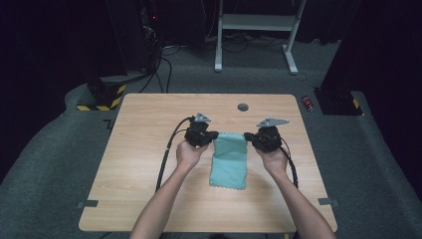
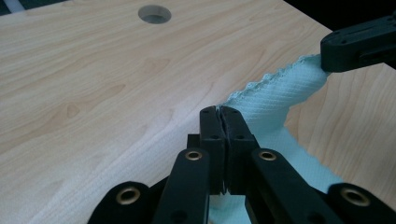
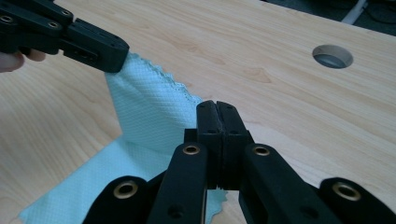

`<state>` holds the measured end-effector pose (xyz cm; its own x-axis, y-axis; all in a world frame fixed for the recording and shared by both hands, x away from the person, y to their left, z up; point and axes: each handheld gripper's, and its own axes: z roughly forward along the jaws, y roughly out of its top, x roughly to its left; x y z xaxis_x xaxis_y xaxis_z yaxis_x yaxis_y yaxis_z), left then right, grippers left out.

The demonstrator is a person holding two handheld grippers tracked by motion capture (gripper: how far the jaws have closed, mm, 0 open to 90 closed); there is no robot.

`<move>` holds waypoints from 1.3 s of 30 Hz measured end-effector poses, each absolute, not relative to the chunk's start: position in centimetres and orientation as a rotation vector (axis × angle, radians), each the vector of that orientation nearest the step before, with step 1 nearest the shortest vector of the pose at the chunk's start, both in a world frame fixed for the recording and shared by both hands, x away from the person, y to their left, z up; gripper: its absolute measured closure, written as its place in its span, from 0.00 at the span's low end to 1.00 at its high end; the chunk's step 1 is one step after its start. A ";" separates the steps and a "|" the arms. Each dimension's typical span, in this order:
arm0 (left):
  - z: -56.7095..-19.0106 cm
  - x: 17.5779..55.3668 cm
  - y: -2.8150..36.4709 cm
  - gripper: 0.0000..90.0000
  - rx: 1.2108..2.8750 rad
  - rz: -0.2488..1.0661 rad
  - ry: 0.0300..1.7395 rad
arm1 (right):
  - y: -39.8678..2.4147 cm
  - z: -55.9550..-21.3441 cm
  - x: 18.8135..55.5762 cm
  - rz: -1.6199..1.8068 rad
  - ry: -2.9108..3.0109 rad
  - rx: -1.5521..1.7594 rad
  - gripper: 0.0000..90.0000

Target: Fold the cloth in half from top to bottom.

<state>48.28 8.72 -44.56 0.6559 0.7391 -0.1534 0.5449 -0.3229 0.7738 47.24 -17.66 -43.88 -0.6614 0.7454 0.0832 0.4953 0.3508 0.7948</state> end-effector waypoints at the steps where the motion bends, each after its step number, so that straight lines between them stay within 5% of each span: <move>1: -44.6 48.2 8.8 0.98 2.014 0.285 0.999 | -17.6 -43.9 47.1 1.215 2.327 1.098 1.00; 39: -46.1 43.6 8.8 0.98 2.100 0.279 0.848 | -18.6 -46.3 42.4 1.257 2.430 1.022 1.00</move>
<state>43.56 8.80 -46.11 0.7471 0.6578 -0.0957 0.4725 -0.4242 0.7725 42.42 -18.57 -46.27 -0.7337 0.6697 0.1149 0.4808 0.3923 0.7841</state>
